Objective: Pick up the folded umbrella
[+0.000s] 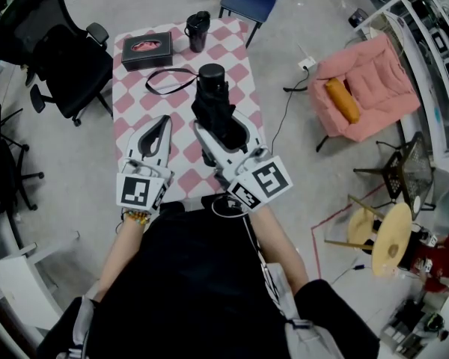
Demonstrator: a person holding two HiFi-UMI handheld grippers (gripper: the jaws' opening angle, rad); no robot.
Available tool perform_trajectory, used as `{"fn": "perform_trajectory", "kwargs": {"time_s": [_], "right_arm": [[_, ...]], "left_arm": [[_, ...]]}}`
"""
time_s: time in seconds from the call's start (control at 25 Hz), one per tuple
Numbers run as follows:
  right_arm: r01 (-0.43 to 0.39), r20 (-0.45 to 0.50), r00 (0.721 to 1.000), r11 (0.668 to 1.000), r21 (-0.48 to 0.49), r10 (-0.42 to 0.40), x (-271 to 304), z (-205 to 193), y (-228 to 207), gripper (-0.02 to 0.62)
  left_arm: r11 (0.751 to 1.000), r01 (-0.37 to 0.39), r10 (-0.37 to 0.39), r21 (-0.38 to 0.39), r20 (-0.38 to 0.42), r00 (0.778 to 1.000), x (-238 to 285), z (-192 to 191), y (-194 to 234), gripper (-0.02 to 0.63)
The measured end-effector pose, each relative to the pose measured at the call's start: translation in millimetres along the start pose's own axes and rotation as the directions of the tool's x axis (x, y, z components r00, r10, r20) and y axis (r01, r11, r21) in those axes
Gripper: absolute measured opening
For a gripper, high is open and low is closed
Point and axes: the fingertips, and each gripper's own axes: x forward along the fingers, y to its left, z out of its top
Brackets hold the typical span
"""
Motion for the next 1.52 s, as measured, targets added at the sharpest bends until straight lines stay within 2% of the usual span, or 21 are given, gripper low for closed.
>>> {"fn": "perform_trajectory", "kwargs": {"time_s": [0.52,0.76,1.4,1.52], "right_arm": [[0.024,-0.009,1.000,1.000,0.019,-0.024,-6,-16,0,0.215],[0.043,-0.022,0.999,0.999,0.031,-0.042,-6,-28,-2,0.215],[0.081,-0.063,0.995,0.996,0.043,-0.078,-10,-59,-2,0.215],[0.086,-0.068,0.994,0.995,0.044,-0.083,-10,-62,-3,0.213]], "left_arm": [[1.000,0.003,-0.003,-0.001,-0.016,1.000,0,-2,-4,0.014],[1.000,0.010,-0.010,-0.016,0.005,1.000,0,-4,-8,0.014],[1.000,0.009,-0.009,-0.020,-0.016,1.000,-5,-12,-8,0.014],[1.000,-0.004,0.003,-0.016,-0.045,0.999,-6,-13,-7,0.014]]}}
